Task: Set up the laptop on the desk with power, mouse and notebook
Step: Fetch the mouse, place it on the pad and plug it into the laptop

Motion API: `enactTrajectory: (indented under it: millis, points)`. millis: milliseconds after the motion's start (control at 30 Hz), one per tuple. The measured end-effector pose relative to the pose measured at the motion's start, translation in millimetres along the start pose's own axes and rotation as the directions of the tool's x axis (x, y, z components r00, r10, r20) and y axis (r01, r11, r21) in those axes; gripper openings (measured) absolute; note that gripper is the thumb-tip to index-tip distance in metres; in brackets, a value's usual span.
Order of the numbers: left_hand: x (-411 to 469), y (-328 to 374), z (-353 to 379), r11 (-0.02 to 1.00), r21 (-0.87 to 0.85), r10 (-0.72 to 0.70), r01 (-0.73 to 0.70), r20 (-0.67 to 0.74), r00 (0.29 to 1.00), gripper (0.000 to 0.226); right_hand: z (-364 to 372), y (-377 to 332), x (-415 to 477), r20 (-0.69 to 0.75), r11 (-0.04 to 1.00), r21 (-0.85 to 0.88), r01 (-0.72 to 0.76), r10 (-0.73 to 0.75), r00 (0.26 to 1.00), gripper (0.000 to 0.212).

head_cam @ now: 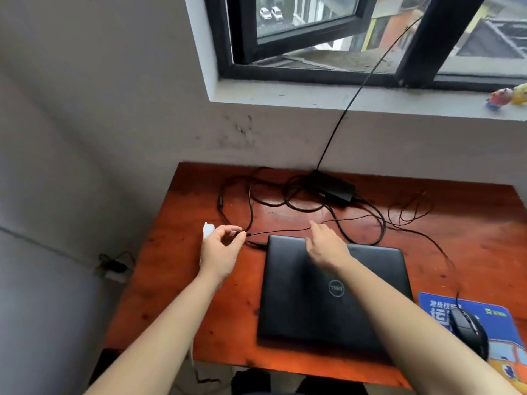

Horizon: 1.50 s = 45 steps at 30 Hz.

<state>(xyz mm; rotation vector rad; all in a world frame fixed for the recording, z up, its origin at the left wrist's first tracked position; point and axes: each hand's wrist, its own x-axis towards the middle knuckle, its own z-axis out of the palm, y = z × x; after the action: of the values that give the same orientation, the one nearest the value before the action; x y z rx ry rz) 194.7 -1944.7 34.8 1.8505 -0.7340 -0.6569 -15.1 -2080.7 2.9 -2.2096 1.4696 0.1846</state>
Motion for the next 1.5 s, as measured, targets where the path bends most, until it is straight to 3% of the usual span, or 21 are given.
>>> enactTrajectory:
  millis: [133,200,333,433,500,600,667,767,867,1067,1200,1300,1367,1500]
  points:
    - [-4.0,-15.0,-20.1,0.996,0.088,0.039,-0.033,-0.066,0.997,0.005,7.6,-31.8,19.7,-0.042,0.995,-0.084,0.055,-0.059,0.997,0.053]
    - [-8.3,-27.7,-26.4,0.992,0.120,0.038,-0.025,-0.112,0.993,0.006,18.8,-48.1,36.3,-0.012,0.986,-0.092,0.142,-0.144,0.990,0.056]
    - [-10.2,-39.2,-35.7,0.983,0.185,0.048,-0.013,-0.184,0.982,0.007,27.1,-69.2,62.4,-0.090,0.948,-0.040,0.315,-0.317,0.944,0.065]
    - [-1.4,-56.5,-35.5,0.978,0.204,0.015,0.032,-0.222,0.975,0.010,47.6,-72.7,80.4,-0.023,0.940,-0.023,0.339,-0.340,0.940,0.070]
    - [1.9,-75.5,-28.4,0.961,0.261,-0.050,0.096,-0.179,0.983,0.010,66.6,-66.5,81.4,0.078,0.939,-0.024,0.343,-0.340,0.937,0.074]
    - [-4.9,-103.8,-9.8,0.925,0.360,-0.099,0.123,-0.085,0.991,0.012,93.1,-43.5,55.3,-0.078,0.941,0.004,0.339,-0.338,0.938,0.064]
    - [-11.5,-119.4,3.5,0.885,0.464,-0.037,0.023,0.020,0.999,0.012,109.6,-22.2,28.8,-0.204,0.959,0.018,0.284,-0.274,0.940,0.060]
    - [-14.9,-140.1,16.7,0.780,0.580,0.127,-0.237,0.223,0.966,0.007,128.8,2.2,-1.3,-0.263,0.962,-0.044,0.271,-0.272,0.926,0.059]
    - [-11.1,-143.7,17.9,0.730,0.556,0.227,-0.397,0.351,0.909,0.013,131.2,4.5,-5.7,-0.291,0.964,-0.071,0.258,-0.267,0.919,0.057]
    - [14.0,-144.9,1.5,0.721,0.422,0.185,-0.549,0.647,0.740,0.041,135.4,1.9,-1.6,-0.331,0.968,-0.091,0.233,-0.250,0.910,0.057]
    - [24.4,-143.7,2.4,0.580,0.412,0.306,-0.703,0.690,0.656,0.028,139.8,0.5,-2.2,-0.364,0.969,-0.085,0.232,-0.247,0.898,0.056]
    - [32.5,-145.5,6.9,0.536,0.381,0.381,-0.754,0.687,0.618,0.023,137.3,-0.9,0.0,-0.386,0.970,-0.080,0.231,-0.244,0.890,0.056]
    - [33.0,-149.4,11.6,0.571,0.372,0.396,-0.732,0.656,0.643,0.021,137.9,-1.1,-0.1,-0.393,0.971,-0.077,0.225,-0.237,0.889,0.055]
    - [19.3,-154.4,23.4,0.716,0.407,0.352,-0.567,0.492,0.797,0.022,139.5,0.9,-3.1,-0.390,0.973,-0.081,0.215,-0.229,0.892,0.055]
